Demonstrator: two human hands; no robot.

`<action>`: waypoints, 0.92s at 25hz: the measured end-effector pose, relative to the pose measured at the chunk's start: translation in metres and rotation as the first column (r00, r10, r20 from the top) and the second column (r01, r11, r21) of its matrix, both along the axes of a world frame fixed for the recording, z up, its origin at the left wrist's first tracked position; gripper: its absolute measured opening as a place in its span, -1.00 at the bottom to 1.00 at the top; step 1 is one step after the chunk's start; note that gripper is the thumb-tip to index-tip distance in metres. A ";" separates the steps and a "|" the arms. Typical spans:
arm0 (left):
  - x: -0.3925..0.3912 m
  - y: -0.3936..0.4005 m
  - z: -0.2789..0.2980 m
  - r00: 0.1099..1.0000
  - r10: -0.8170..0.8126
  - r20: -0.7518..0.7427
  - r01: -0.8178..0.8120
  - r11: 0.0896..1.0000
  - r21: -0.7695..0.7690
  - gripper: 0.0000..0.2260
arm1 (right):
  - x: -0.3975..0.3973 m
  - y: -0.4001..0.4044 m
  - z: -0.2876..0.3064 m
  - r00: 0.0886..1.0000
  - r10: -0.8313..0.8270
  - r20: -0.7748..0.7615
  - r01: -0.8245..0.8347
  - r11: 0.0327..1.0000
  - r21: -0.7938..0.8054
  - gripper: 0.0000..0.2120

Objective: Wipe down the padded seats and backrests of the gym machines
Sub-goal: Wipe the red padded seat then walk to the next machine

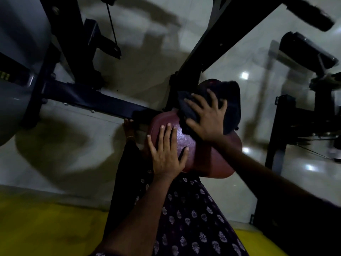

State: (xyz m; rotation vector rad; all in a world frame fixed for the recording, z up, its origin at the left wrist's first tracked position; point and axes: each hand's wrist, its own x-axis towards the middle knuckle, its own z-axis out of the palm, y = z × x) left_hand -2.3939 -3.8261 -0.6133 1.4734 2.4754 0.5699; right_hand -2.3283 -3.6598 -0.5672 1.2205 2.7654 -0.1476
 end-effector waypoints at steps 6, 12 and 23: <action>0.001 -0.002 0.000 0.999 -0.028 0.042 0.028 0.999 0.018 -0.45 | 0.114 -0.128 -0.009 0.967 -0.248 0.054 0.247 0.969 0.027 -0.30; -0.001 -0.002 0.001 0.997 -0.022 0.070 0.023 1.000 -0.011 -0.46 | 0.095 -0.085 -0.012 0.979 -0.198 0.042 0.197 0.980 0.039 -0.34; -0.012 0.001 0.002 0.999 -0.038 -0.018 0.038 0.999 0.013 -0.43 | -0.010 0.061 0.005 0.998 -0.052 0.047 0.056 0.994 -0.096 -0.47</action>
